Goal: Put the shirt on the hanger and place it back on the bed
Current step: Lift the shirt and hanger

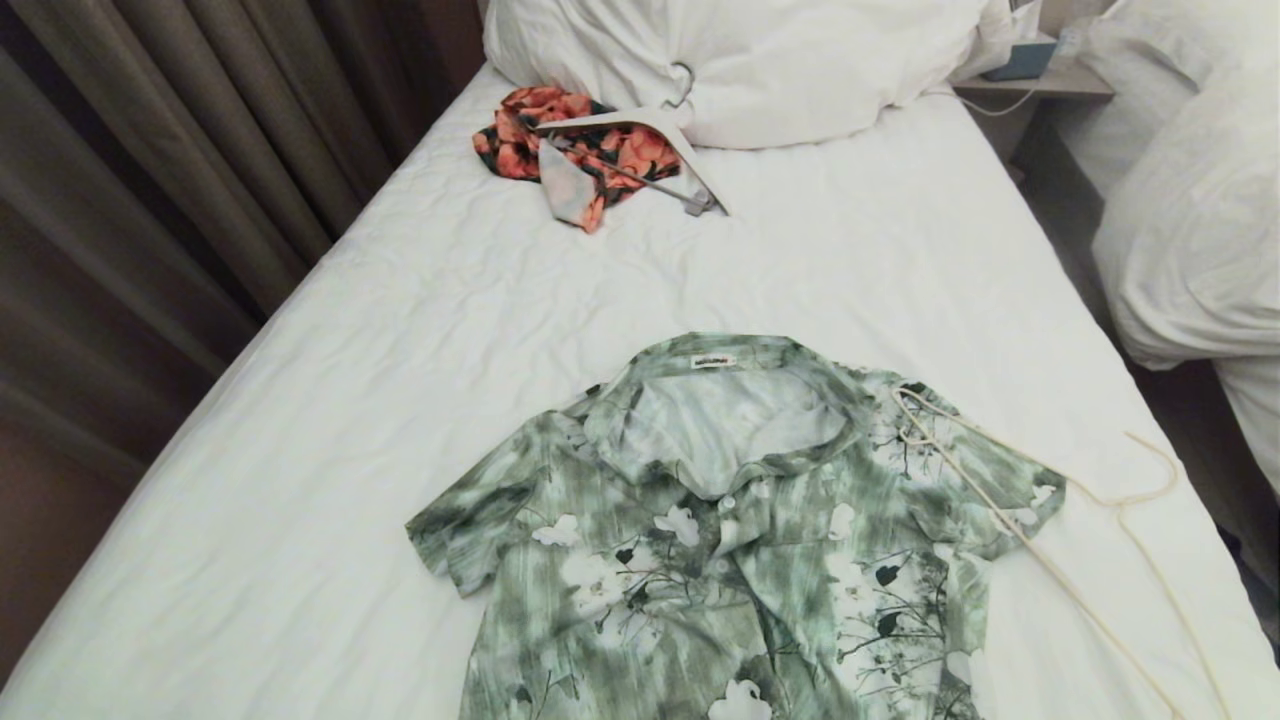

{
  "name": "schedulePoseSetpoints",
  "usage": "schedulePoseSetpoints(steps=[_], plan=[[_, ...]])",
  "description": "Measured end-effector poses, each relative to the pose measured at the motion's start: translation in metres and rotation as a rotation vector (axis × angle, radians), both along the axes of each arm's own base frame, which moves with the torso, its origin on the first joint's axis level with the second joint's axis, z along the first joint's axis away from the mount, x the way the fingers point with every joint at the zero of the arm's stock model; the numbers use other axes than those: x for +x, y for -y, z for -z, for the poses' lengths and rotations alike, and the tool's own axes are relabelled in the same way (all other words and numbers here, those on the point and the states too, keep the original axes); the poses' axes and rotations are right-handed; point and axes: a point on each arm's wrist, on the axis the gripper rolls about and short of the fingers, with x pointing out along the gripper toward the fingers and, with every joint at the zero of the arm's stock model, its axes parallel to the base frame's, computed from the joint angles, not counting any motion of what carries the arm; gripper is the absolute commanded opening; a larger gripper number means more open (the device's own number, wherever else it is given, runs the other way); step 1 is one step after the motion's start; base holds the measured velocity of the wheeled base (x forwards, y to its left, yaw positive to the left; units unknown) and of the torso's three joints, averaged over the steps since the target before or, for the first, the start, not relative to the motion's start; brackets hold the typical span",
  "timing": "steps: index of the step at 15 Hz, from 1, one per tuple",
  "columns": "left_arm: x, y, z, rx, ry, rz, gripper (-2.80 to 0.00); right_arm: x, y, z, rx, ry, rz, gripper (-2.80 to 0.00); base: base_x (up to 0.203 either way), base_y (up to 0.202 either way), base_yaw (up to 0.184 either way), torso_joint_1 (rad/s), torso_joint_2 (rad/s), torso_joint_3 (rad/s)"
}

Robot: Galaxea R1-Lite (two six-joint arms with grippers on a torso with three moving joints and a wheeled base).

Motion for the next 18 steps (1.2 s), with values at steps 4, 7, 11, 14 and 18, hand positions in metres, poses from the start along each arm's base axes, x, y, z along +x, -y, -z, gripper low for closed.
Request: schedulePoseSetpoints(steps=[4,7,11,14,18], plan=[[0.000,0.000,0.000,0.000,0.000,0.000,-2.80,0.000,0.000,0.000,0.000,0.000,0.000,-2.80,0.000,0.000,0.000,0.000,0.00,0.000],[0.000,0.000,0.000,0.000,0.000,0.000,-2.80,0.000,0.000,0.000,-0.027,-0.002,-0.007,-2.80,0.000,0.000,0.000,0.000,0.00,0.000],[0.000,0.000,0.000,0.000,0.000,0.000,-2.80,-0.003,-0.001,-0.023,-0.025,0.024,-0.046,-2.80,0.000,0.000,0.000,0.000,0.00,0.000],[0.000,0.000,0.000,0.000,0.000,0.000,-2.80,0.005,-0.001,-0.062,0.073,0.000,-0.054,-2.80,0.000,0.000,0.000,0.000,0.00,0.000],[0.000,0.000,0.000,0.000,0.000,0.000,-2.80,0.047,-0.001,-0.116,0.358,-0.134,-0.023,-2.80,0.000,0.000,0.000,0.000,0.00,0.000]])
